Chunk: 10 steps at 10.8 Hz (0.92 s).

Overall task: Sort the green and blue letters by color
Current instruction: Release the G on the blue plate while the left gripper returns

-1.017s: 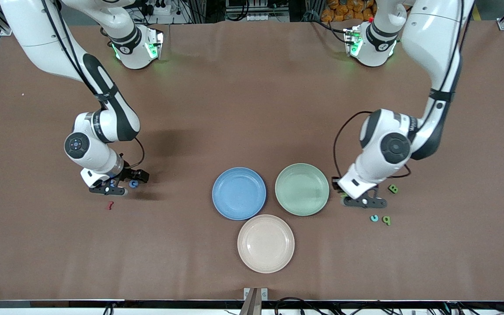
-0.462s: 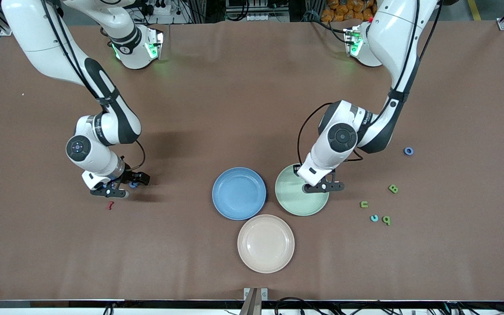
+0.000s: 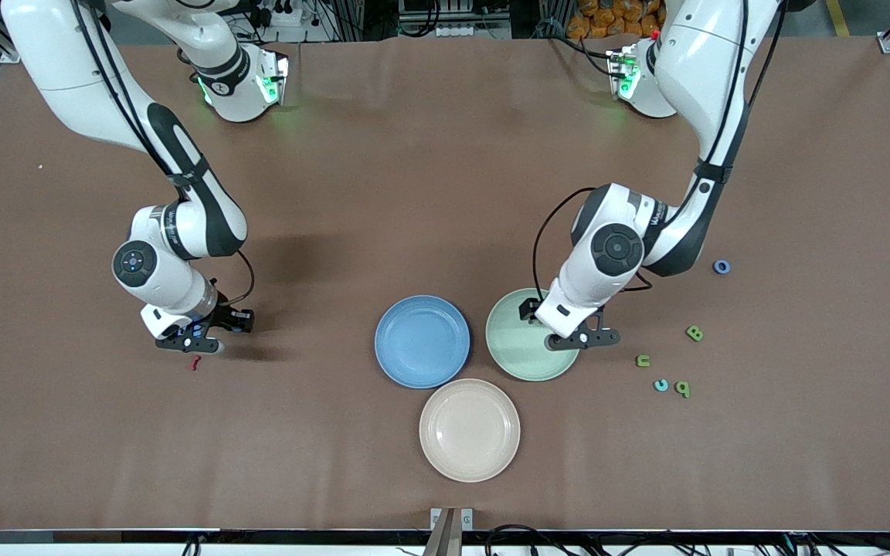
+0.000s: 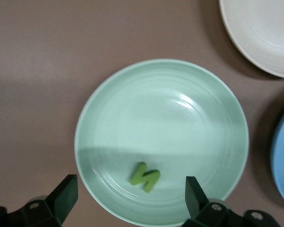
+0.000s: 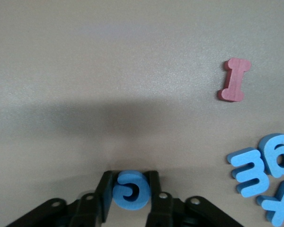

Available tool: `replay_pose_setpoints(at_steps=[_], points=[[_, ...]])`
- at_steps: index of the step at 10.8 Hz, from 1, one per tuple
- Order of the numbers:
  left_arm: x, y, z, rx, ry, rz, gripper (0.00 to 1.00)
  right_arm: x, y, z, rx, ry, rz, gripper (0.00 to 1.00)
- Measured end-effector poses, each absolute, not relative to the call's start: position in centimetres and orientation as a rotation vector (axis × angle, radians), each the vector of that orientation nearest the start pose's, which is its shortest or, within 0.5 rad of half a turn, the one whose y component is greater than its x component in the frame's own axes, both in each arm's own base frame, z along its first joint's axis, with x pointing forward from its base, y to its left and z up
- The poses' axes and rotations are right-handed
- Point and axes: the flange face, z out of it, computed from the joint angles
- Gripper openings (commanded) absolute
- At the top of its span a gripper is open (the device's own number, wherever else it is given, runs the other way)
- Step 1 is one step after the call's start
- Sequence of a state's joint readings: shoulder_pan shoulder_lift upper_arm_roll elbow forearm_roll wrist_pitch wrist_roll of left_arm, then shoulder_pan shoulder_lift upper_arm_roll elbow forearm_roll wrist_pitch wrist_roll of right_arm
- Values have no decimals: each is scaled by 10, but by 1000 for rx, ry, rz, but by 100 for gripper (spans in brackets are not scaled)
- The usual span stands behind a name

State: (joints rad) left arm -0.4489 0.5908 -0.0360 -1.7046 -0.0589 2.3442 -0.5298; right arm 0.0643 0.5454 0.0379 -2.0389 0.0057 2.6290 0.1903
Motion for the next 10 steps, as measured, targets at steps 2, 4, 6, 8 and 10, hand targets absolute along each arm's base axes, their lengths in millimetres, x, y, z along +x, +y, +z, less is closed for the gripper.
replay_pose_setpoints(at_steps=[2, 4, 6, 8, 10], points=[[620, -279, 254, -3190, -110, -39, 100, 597, 61, 176, -3108, 153, -63, 0], [637, -228, 251, -3177, -16, -9, 100, 598, 61, 176, -3109, 153, -61, 0], [648, -183, 249, -3170, 85, 23, 100, 602, 67, 180, -3103, 201, -62, 0], [651, -146, 242, -3164, 181, 60, 100, 613, 111, 198, -3085, 316, -56, 0], [648, -107, 233, -3111, 287, 94, 100, 618, 184, 224, -3068, 427, -32, 0]])
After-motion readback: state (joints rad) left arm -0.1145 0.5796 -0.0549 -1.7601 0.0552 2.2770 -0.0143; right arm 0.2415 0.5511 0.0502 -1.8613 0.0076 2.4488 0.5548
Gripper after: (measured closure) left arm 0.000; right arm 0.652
